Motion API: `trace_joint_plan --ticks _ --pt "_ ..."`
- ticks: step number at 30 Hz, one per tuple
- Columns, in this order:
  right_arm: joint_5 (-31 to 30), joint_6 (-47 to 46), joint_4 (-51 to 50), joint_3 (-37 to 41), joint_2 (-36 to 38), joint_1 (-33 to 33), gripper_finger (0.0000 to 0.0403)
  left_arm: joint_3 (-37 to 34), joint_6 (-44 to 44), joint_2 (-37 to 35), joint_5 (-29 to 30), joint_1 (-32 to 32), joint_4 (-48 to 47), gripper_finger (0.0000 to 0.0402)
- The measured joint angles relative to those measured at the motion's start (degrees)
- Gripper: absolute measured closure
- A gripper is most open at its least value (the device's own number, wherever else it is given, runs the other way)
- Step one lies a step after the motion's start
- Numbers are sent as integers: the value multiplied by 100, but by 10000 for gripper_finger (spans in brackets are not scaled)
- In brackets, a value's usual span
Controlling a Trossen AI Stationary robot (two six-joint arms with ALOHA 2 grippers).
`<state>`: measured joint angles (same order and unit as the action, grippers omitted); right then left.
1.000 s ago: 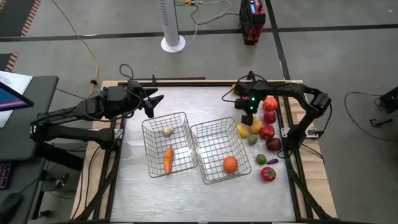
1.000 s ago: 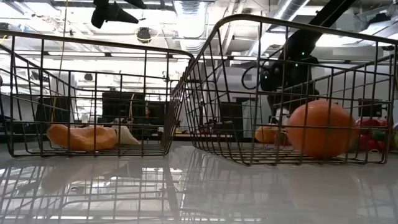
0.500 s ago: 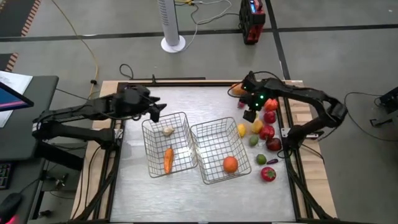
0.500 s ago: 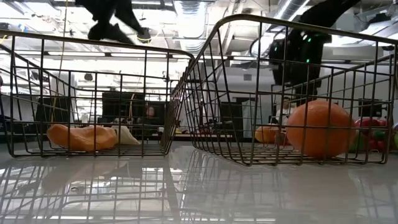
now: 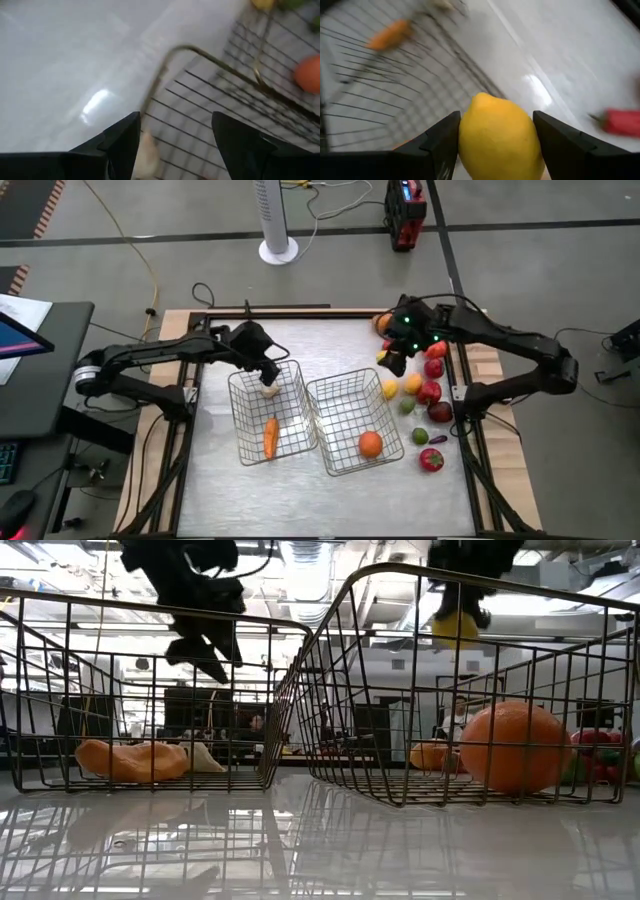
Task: Sort produce into baskets
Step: Put the top yellow lemon into the right basket
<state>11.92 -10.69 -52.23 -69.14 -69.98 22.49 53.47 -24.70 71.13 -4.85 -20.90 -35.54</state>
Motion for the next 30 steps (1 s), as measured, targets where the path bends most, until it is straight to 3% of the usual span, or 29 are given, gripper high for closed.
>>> trace_joint_plan --ticks 7,13,26,30 --pt "-302 -596 64 -302 -65 -1009 138 0 168 447 -856 25 776 168" --pt "-604 -1156 75 -304 -56 -1578 138 2 155 501 -960 36 1254 168" --pt "-618 -1738 703 -304 -80 -1920 138 2 142 501 -1428 358 1704 168" --pt "-616 -1740 645 -311 -195 -1911 138 2 265 501 -1300 573 1758 168"
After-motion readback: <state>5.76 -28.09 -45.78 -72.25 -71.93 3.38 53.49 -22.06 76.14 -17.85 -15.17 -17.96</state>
